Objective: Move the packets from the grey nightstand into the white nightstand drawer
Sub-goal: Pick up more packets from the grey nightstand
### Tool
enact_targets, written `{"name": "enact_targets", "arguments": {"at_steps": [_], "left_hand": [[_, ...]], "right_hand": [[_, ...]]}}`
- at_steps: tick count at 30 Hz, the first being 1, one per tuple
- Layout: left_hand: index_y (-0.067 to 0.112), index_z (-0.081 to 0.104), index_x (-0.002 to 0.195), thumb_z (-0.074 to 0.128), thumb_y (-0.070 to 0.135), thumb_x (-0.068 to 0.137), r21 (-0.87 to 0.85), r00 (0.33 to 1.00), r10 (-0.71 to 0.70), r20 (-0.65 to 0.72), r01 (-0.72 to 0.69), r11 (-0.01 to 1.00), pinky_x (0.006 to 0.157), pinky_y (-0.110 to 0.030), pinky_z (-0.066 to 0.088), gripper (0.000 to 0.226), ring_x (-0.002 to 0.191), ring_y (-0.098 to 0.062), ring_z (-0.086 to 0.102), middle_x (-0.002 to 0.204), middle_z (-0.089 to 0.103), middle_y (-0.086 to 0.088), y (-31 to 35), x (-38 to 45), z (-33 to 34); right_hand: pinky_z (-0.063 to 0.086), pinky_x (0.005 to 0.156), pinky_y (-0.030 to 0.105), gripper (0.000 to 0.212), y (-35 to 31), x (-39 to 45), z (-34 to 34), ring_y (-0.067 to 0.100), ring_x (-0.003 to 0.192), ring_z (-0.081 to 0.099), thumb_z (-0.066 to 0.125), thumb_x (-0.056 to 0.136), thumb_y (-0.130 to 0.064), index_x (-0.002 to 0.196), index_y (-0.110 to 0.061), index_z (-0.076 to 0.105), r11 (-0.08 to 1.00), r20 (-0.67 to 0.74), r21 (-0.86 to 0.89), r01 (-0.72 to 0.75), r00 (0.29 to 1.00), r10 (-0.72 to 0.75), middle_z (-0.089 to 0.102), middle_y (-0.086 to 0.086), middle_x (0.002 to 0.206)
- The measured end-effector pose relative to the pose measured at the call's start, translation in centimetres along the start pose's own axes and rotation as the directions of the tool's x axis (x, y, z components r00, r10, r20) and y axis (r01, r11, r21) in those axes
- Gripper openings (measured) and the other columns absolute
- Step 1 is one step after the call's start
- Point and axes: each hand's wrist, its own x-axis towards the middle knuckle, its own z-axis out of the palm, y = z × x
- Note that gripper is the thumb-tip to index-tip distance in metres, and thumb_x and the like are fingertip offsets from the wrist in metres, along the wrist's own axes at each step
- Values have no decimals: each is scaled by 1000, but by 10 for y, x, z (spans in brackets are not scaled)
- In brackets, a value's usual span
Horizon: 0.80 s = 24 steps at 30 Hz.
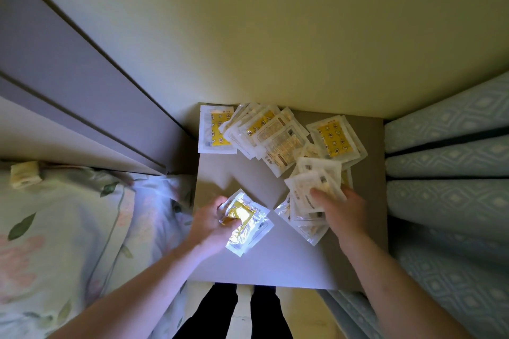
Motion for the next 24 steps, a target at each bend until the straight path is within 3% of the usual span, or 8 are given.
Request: {"name": "enact_targets", "arguments": {"at_steps": [3,7,10,12,16,21,24], "left_hand": [[27,62,104,83,21,81,6,1000,-3,1,3,1000,64,-32,55,32,82,-28,73,91,76,-2,-2,2,1],[30,62,105,83,22,79,-7,1000,8,8,-8,1000,72,-40,59,34,83,-26,74,89,76,1,-6,2,1],[35,62,105,82,32,75,-24,1000,-3,-4,3,1000,74,-38,60,37,80,-20,74,88,76,4,-10,-2,-2],[27,66,104,84,33,73,-39,999,-11,-44,9,999,71,-32,58,37,76,-17,72,86,75,3,-10,-9,-7],[18,70,72,92,25,67,-165,986,-64,-152,39,986,54,-25,42,23,57,-15,56,64,67,4,3,-34,-24],[14,70,65,89,15,68,-220,986,-62,-157,27,975,47,-17,36,19,51,-6,51,54,62,8,33,-86,-56],[21,77,76,88,24,67,-172,985,-9,-170,-21,985,57,-21,47,14,63,-9,66,68,73,7,54,-121,-78]], "right_hand": [[62,63,35,28,-3,16,18,20,81,75,85,78,-26,103,-22,74,999,-78,7,-38,996,39,77,-1,95],[58,60,29,30,-4,21,33,23,82,73,84,79,-23,106,-24,72,996,-149,64,-59,986,68,74,0,98],[60,67,33,33,-4,16,38,24,84,73,84,79,-22,108,-27,71,993,-169,97,-67,982,83,74,-1,97],[59,69,34,31,-4,7,37,22,82,72,85,78,-20,106,-25,71,990,-165,120,-72,982,91,73,-2,94],[56,65,30,33,-2,-23,31,17,79,69,89,75,-12,101,-18,70,989,-111,125,-75,990,90,72,1,93],[53,58,27,26,-11,-91,4,14,78,71,85,78,-15,97,-24,70,997,-12,-51,-56,998,56,74,-3,88],[49,57,24,31,-24,-138,-17,12,80,69,83,78,-17,102,-25,66,990,-6,-139,-16,1000,16,73,-6,91]]}}
